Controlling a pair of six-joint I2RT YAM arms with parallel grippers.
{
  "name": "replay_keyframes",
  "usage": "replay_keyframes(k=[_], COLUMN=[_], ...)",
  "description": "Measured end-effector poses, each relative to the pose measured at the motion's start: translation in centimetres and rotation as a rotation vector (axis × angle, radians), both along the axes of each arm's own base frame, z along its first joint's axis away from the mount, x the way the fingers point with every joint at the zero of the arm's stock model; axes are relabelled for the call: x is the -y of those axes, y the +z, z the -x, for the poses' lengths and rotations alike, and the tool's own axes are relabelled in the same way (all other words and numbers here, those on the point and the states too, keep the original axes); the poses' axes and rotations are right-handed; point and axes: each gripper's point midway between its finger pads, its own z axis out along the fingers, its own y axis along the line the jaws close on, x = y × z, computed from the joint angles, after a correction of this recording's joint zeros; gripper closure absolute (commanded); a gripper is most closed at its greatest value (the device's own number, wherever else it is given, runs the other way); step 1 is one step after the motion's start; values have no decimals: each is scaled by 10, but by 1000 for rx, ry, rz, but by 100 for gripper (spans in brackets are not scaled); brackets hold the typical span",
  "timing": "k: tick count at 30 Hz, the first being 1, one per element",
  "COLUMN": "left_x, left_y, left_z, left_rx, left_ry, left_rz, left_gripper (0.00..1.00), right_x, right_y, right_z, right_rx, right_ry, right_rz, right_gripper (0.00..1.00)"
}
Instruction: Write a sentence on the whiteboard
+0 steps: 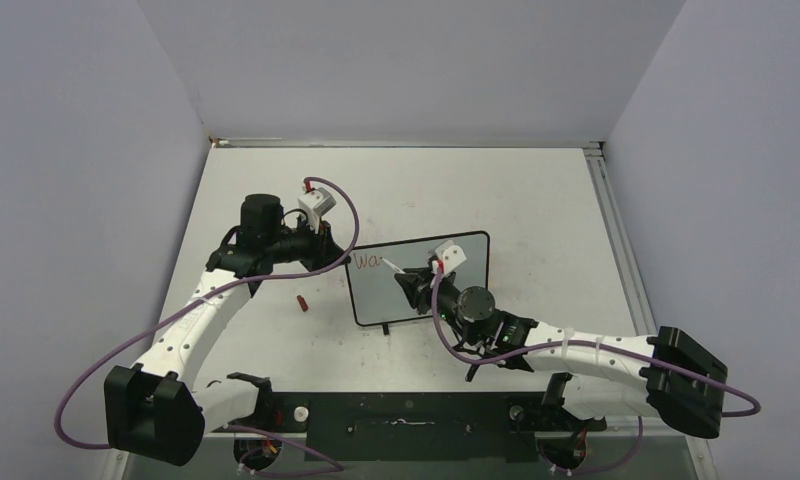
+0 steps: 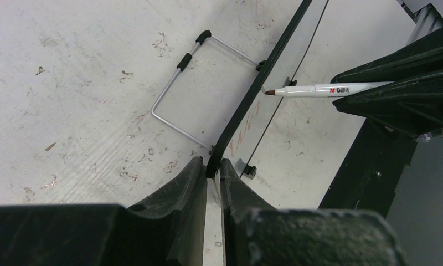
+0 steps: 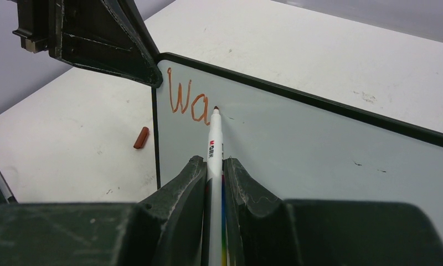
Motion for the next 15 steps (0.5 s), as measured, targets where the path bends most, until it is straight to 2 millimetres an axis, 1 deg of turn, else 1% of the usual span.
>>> replay_keyframes(k=[9, 15], left_x=[0, 0], left_y=[0, 0], left_z=[0, 0], left_rx=[0, 0], left_ry=[0, 0], left_rz=[0, 0], left_gripper=[100, 100], right_x=[-3, -2], right_y=[4, 6], right_z=[-2, -4], right_rx=[14, 17], right_ry=[-1, -15], right_rz=[-6, -10], right_gripper=[95, 95])
